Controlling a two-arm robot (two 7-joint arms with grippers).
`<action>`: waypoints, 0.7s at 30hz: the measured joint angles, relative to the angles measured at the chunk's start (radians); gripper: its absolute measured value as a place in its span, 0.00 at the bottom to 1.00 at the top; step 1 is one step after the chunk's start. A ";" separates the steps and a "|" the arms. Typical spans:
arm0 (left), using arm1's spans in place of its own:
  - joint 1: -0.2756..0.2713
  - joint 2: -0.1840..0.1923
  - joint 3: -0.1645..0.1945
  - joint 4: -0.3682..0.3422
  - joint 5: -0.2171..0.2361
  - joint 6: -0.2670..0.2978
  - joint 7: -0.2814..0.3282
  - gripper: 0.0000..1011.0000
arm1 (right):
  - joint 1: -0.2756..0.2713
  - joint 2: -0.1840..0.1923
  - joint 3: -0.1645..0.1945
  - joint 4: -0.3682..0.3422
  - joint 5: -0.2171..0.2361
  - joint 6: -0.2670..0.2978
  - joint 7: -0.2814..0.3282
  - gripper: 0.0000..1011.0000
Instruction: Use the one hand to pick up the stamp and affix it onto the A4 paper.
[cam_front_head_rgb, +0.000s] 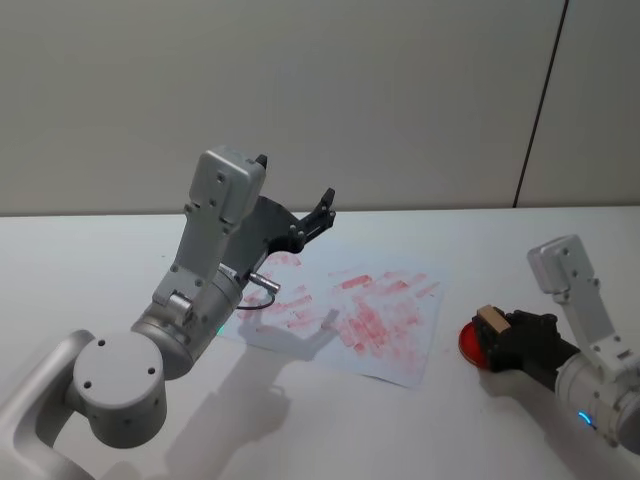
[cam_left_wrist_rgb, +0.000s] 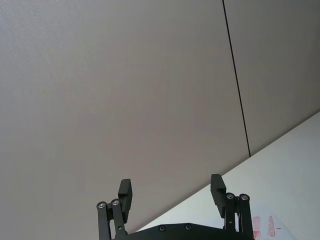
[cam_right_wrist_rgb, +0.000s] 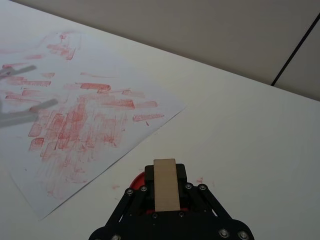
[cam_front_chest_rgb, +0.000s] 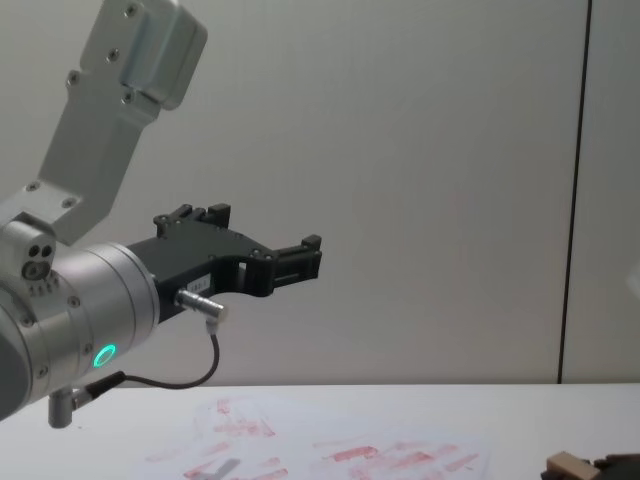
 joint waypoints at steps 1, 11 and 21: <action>0.000 0.000 0.000 0.000 0.000 0.000 0.000 0.99 | 0.001 -0.001 0.000 0.003 -0.002 0.000 0.000 0.22; 0.000 0.000 0.000 0.000 0.000 0.000 0.000 0.99 | 0.009 -0.006 -0.004 0.027 -0.017 -0.003 0.004 0.34; 0.000 0.000 0.000 0.000 0.000 0.000 0.000 0.99 | 0.012 -0.008 -0.006 0.037 -0.023 -0.004 0.006 0.66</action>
